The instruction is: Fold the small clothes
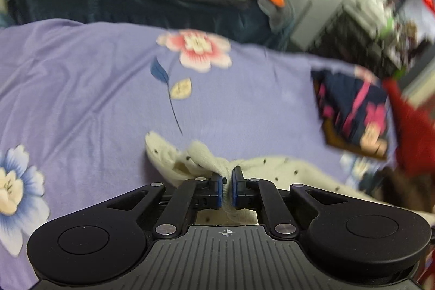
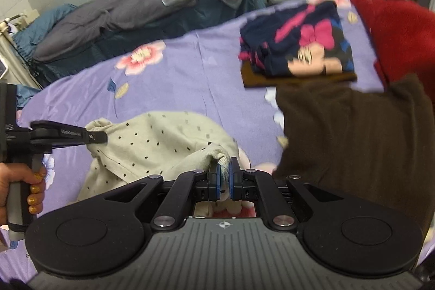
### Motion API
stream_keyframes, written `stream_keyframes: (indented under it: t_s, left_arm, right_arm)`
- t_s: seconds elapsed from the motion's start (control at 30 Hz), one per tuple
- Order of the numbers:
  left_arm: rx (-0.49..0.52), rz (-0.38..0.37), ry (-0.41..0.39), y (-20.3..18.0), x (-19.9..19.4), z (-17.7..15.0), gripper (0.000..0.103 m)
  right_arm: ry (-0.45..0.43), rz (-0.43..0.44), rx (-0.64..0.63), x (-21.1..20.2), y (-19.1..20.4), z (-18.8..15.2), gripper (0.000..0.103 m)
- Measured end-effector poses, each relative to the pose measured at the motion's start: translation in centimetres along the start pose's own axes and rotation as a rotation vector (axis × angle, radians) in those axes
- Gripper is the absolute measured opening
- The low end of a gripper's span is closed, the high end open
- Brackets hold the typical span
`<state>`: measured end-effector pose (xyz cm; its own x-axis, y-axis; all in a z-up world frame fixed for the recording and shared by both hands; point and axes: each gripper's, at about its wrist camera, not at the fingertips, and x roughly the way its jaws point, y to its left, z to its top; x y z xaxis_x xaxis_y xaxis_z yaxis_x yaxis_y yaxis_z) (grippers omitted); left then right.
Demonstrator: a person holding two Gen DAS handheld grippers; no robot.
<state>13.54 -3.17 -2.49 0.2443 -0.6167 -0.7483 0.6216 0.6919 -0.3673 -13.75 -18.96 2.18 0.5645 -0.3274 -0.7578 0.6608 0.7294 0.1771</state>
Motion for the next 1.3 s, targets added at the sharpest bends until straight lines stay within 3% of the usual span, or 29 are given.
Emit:
stream_keyframes:
  t_s: [0.17,0.23,0.5,0.57,0.63,0.7,0.8,0.9,1.03,1.17,1.2,1.23,1.27,1.3]
  left_arm:
    - [0.04,0.068,-0.14,0.3,-6.8,0.2,0.041]
    - [0.019,0.088,-0.188,1.2,-10.1,0.1,0.041]
    - [0.012,0.248,-0.376,1.8,-25.8,-2.3,0.041]
    - [-0.042,0.235,-0.455,1.2,-30.6,-2.6,0.041]
    - [-0.051,0.201,-0.55,-0.2,-34.8,-2.5,0.041]
    - [0.012,0.218,-0.627,-2.0,-37.5,-1.9,0.041]
    - [0.055,0.221,-0.669,-2.9,-37.6,0.1,0.041]
    - [0.047,0.22,-0.655,-1.9,-34.3,3.4,0.041]
    - [-0.045,0.175,-0.604,1.5,-28.5,8.1,0.042]
    - [-0.073,0.263,-0.463,4.8,-19.1,12.3,0.045]
    - [-0.081,0.259,-0.415,5.7,-16.8,12.7,0.049]
    - [-0.08,0.265,-0.365,6.5,-14.5,12.8,0.053]
    - [-0.084,0.279,-0.304,7.2,-12.4,12.7,0.064]
    - [-0.095,0.293,-0.243,8.0,-10.4,12.3,0.068]
  right_arm:
    - [-0.094,0.085,-0.04,-1.8,0.9,2.4,0.008]
    - [-0.119,0.162,-0.041,-2.5,1.3,3.4,0.008]
    - [-0.12,0.579,-0.013,-5.8,1.5,5.2,0.008]
    - [-0.138,0.684,0.006,-7.6,0.9,6.4,0.008]
    - [-0.177,0.82,0.008,-10.1,0.7,8.4,0.008]
    - [-0.252,0.964,-0.029,-13.3,0.8,10.7,0.008]
    - [-0.391,1.094,-0.074,-16.4,1.2,13.7,0.008]
    - [-0.419,1.044,-0.094,-15.2,3.2,16.9,0.008]
    - [-0.339,0.914,-0.048,-9.7,7.0,20.2,0.008]
    - [-0.303,0.577,-0.059,-1.2,11.5,22.2,0.013]
    - [-0.268,0.516,-0.045,1.2,12.2,22.5,0.019]
    - [-0.206,0.458,0.001,3.5,12.4,22.6,0.038]
    - [-0.151,0.413,0.057,5.7,12.3,22.3,0.045]
    - [-0.13,0.395,0.071,7.0,12.3,21.7,0.051]
